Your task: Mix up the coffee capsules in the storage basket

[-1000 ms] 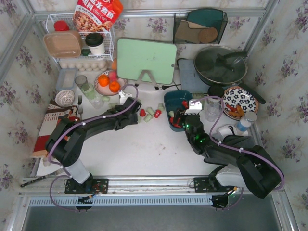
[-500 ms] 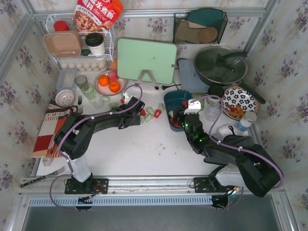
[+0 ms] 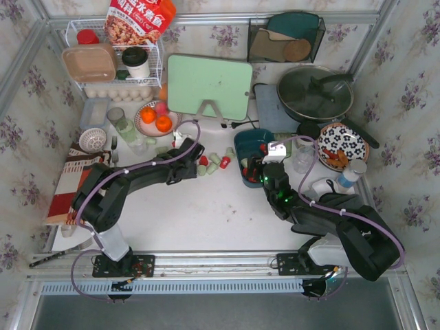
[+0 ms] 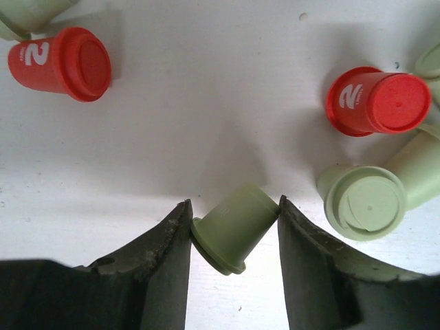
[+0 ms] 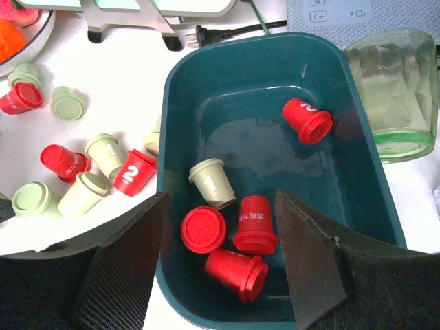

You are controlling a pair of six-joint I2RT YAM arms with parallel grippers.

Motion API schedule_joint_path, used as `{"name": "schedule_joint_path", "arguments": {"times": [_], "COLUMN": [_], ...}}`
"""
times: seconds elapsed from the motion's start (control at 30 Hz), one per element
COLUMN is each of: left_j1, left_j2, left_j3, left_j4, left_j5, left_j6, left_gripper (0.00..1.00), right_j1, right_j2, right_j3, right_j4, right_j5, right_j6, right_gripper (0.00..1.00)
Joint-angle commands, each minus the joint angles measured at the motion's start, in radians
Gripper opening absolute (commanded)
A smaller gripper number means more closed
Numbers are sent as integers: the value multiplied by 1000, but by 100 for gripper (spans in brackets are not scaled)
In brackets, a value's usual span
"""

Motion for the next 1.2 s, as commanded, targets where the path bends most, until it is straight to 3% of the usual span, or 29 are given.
{"name": "schedule_joint_path", "arguments": {"times": [0.0, 0.3, 0.57, 0.77, 1.07, 1.17], "left_j1": [-2, -47, -95, -137, -196, -199], "left_j2": [-50, -207, -24, 158, 326, 348], "left_j3": [-9, -19, 185, 347, 533, 555], "left_j4": [28, 259, 392, 397, 261, 236], "left_j5": [1, 229, 407, 440, 347, 336], "left_j6": [3, 66, 105, 123, 178, 173], "left_gripper": [30, 32, 33, 34, 38, 44], "right_j1": [1, 1, 1, 1, 1, 1], "right_j2": [-3, -24, -87, -135, -140, -142], "right_j3": [9, 1, -36, -72, -76, -77], "right_j4": [19, 17, 37, 66, 72, 70], "right_j5": [-1, 26, 73, 109, 109, 115], "right_j6": [1, 6, 17, 21, 30, 31], "right_gripper": [70, 70, 70, 70, 70, 70]}}
